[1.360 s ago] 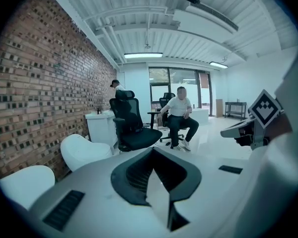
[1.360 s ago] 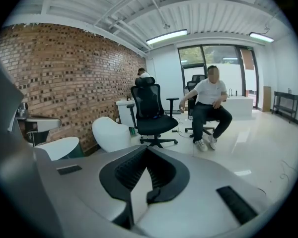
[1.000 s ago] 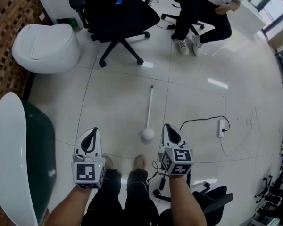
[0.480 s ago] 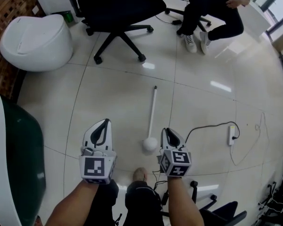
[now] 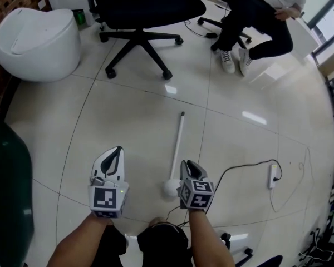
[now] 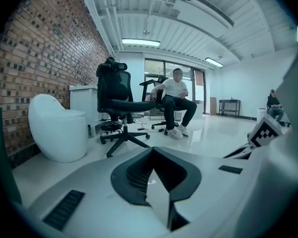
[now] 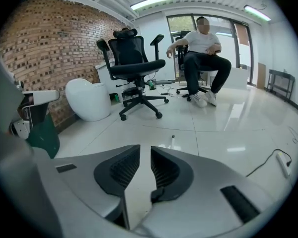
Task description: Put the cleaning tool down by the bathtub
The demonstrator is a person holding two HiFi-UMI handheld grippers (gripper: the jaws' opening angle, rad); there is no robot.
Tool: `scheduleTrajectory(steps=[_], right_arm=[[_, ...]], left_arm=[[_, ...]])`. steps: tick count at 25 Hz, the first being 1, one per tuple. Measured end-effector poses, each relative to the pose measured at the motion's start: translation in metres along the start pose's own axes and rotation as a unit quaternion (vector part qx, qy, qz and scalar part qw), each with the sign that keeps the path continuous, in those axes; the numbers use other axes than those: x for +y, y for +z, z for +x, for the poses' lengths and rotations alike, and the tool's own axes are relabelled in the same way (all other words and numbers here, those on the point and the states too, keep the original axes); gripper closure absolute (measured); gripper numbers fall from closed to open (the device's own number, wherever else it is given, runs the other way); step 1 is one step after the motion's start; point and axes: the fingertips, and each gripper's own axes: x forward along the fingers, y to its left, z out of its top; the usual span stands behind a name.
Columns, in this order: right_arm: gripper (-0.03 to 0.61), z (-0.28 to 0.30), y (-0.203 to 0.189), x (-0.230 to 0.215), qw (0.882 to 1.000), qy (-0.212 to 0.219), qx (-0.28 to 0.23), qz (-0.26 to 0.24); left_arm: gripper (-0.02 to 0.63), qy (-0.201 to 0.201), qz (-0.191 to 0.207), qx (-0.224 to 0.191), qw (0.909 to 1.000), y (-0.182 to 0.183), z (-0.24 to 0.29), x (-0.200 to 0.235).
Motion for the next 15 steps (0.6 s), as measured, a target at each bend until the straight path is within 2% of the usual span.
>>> scheduleTrajectory(steps=[6,11,15], right_arm=[[0.471,0.057,-0.050,-0.016,1.000,-0.017,0.019,-0.003],[0.465,0.090,-0.074,-0.027,0.999,-0.025,0.026,-0.004],[0.465,0.116,-0.096,-0.040,0.999,-0.026,0.037,-0.012]], left_arm=[[0.609,0.018,0.002,-0.024,0.9995,-0.040,0.020,0.022],[0.609,0.010,0.020,0.006,0.9997,-0.092,0.048,0.021],[0.609,-0.012,0.030,0.015,0.9994,-0.112,0.073,0.005]])
